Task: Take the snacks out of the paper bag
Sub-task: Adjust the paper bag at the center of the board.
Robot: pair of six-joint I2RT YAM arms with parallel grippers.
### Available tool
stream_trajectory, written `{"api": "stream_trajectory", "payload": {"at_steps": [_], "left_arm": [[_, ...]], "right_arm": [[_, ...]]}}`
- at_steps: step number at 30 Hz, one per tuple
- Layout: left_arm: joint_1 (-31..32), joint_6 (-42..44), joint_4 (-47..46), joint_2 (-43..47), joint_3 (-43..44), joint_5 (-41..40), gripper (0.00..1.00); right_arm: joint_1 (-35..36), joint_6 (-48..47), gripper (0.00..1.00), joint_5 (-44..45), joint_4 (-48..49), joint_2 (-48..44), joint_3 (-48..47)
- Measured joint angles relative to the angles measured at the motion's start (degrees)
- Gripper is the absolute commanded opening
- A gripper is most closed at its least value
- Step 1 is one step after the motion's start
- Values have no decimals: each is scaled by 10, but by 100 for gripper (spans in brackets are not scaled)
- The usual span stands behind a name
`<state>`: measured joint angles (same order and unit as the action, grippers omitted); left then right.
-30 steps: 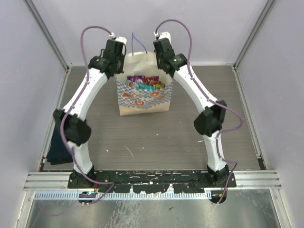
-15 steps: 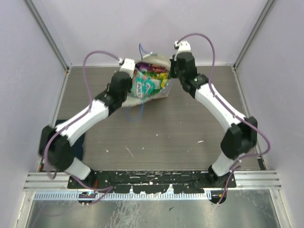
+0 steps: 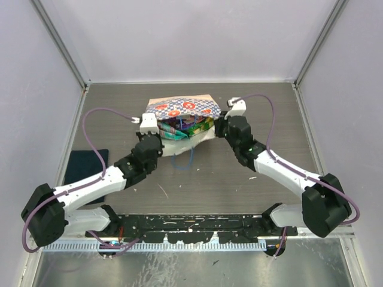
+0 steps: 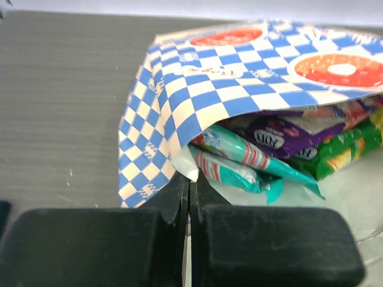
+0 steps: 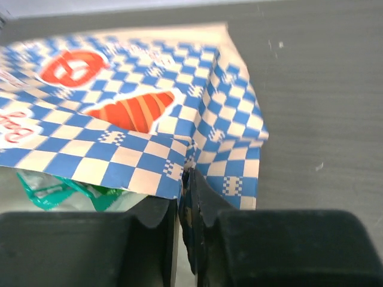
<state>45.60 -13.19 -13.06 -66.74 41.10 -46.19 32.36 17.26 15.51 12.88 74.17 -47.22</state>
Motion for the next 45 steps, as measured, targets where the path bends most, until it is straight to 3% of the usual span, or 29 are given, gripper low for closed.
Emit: {"api": "stream_trajectory", "payload": {"at_steps": [4,8,11,15,18,26,28,33,37,43,45], "left_arm": [[52,-42,-4,-13,-38,-49,0],[101,-80,1,-37,-62,-107,0],[137,-102,11,-48,-74,-152,0],[156,-135,19,-72,-77,-180,0],[156,-150,21,-110,-76,-193,0],[155,-154,8,-193,-33,-211,0],[155,-144,-12,-207,-23,-215,0],[149,-99,-88,-250,0,-210,0],[119,-87,-120,-273,22,-156,0],[51,-89,-121,-263,61,-73,0],[47,-79,-119,-255,61,-59,9]], "right_arm": [[34,29,60,38,15,-4,59],[74,68,88,91,3,-17,97],[89,88,98,125,-14,-49,138],[89,101,99,165,-37,-99,184],[89,102,89,188,-53,-109,197],[88,83,27,228,-67,-20,147],[87,66,19,241,-70,10,117],[68,26,12,240,-37,59,52],[26,-5,7,175,7,87,12],[-35,-36,16,85,10,145,-70],[-45,-38,21,56,11,143,-80]]}}
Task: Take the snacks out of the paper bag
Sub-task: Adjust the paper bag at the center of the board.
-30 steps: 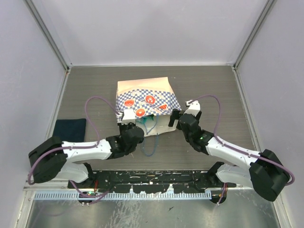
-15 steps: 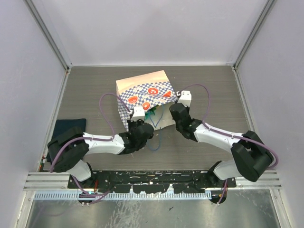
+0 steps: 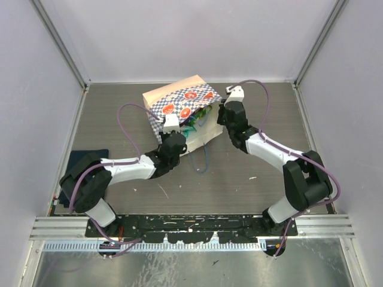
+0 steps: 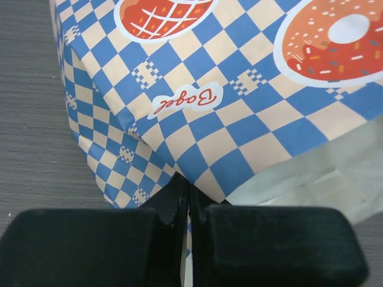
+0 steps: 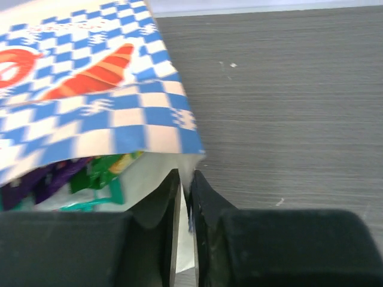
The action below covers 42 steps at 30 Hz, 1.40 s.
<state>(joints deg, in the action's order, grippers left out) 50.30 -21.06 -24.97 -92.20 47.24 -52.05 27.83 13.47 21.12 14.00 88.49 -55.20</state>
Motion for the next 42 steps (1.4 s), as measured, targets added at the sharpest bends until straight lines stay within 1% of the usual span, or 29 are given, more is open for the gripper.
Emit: {"api": "stream_trajectory", "payload": {"at_steps": [2,4,5,6,8,9,10,12,16,20,29,32,38,42], "left_arm": [[0,10,10,10,0,31,25],[0,16,21,27,-6,78,53],[1,19,26,37,-10,94,65],[1,13,29,54,-18,120,75],[3,12,37,84,-34,149,88],[5,7,41,103,-44,162,100],[7,5,46,120,-53,170,98],[11,0,59,154,-71,183,98],[19,0,97,242,-105,219,98],[21,7,150,322,-112,253,98],[21,14,303,497,-140,304,98],[21,22,336,515,-143,309,98],[21,58,393,513,-136,331,98],[21,84,406,514,-108,377,98]], "right_arm": [[-9,3,28,-37,-1,-5,-6],[-17,8,38,-73,-12,-18,-5],[-20,12,47,-87,-17,-27,-2],[-23,18,59,-99,-22,-39,4],[-27,33,81,-120,-23,-71,30],[-28,44,88,-130,-24,-92,49],[-29,58,93,-146,-20,-118,76],[-33,82,99,-169,-14,-142,103],[-36,141,100,-222,-4,-166,155],[-36,157,100,-233,-31,-183,164],[-36,150,100,-216,-126,-367,200],[-36,150,100,-208,-156,-403,219],[-36,149,100,-183,-203,-453,247],[-36,140,100,-180,-205,-465,244]]}}
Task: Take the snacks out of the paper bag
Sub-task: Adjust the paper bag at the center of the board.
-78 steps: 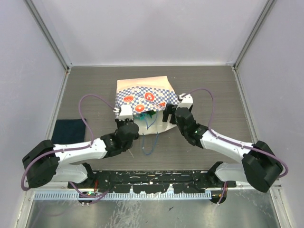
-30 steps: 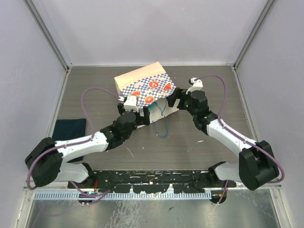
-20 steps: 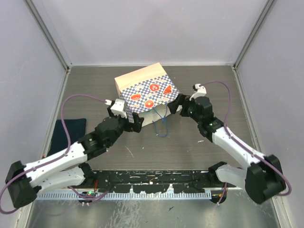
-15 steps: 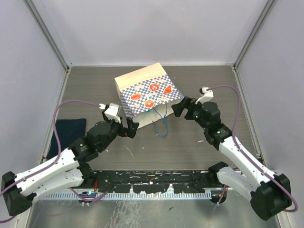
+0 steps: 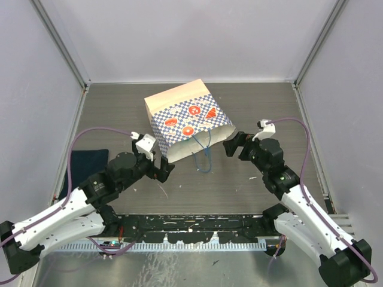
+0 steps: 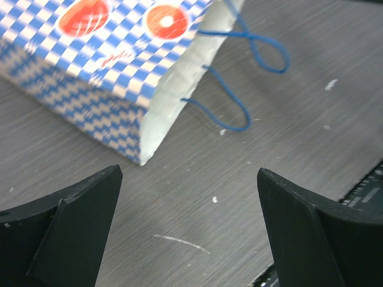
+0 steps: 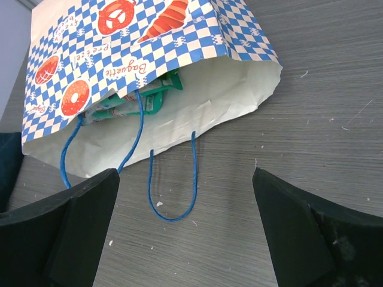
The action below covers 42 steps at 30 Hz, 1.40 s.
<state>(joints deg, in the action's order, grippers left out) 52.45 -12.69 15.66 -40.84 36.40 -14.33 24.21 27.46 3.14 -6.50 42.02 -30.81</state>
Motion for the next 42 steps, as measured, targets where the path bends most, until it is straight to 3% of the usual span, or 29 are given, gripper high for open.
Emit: {"api": "stream_trajectory", "payload": {"at_steps": [6,16,27,42], "left_arm": [[0,29,-18,11,34,72,98],[0,77,-26,-19,72,84,98],[0,119,-23,-28,83,84,98],[0,181,-21,-118,131,118,98]], "right_arm": [[-22,0,100,-61,37,17,-6],[-48,45,100,-193,153,58,-8],[-48,50,100,-212,157,60,-9],[-48,38,100,-193,141,47,-19]]}}
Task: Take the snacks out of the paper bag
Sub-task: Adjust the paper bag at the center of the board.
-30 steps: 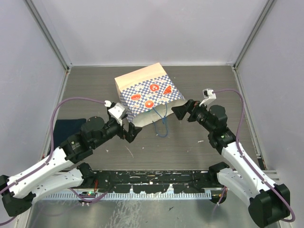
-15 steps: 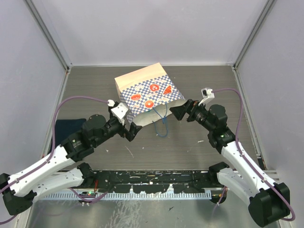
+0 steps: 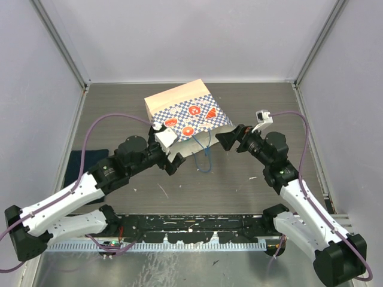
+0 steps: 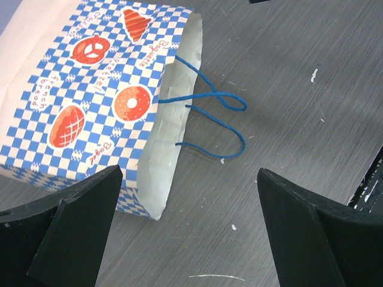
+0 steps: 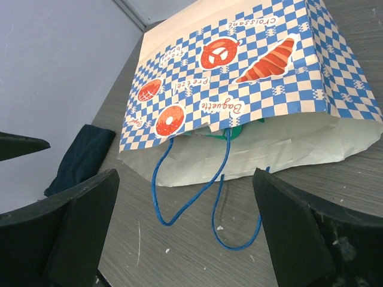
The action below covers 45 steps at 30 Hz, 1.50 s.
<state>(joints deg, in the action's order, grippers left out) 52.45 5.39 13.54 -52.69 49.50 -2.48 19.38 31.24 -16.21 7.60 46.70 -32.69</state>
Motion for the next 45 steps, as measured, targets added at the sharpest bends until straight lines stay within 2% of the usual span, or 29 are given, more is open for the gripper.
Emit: {"api": "stream_trajectory", "payload": {"at_steps": [9,14,17,22,25,35,37,42,43,44,45], "left_arm": [[0,57,18,-89,95,20,98],[0,83,38,-174,153,28,100],[4,99,44,-236,177,26,98],[28,147,55,-329,192,-2,97],[41,183,60,-354,188,-12,98],[57,283,-75,-383,154,-75,98],[57,302,-110,-403,153,-89,90],[57,334,-168,-442,155,-109,29],[56,337,-171,-444,156,-113,11],[56,339,-171,-445,158,-114,2],[56,341,-172,-445,161,-117,0]], "right_arm": [[-9,-16,100,29,-30,-29,-16],[-23,-16,100,29,-30,-36,-21],[-29,-16,100,28,-30,-37,-21],[-38,-16,100,25,-30,-37,-21],[-43,-16,100,21,-31,-37,-21],[-54,-15,100,-21,-19,-17,-20],[-57,-14,100,-24,-16,-16,-18],[-63,-13,100,-28,-13,-17,-14],[-64,-12,100,-27,-13,-18,-12],[-64,-11,100,-24,-13,-19,-10],[-65,-10,100,-20,-13,-23,-9]]}}
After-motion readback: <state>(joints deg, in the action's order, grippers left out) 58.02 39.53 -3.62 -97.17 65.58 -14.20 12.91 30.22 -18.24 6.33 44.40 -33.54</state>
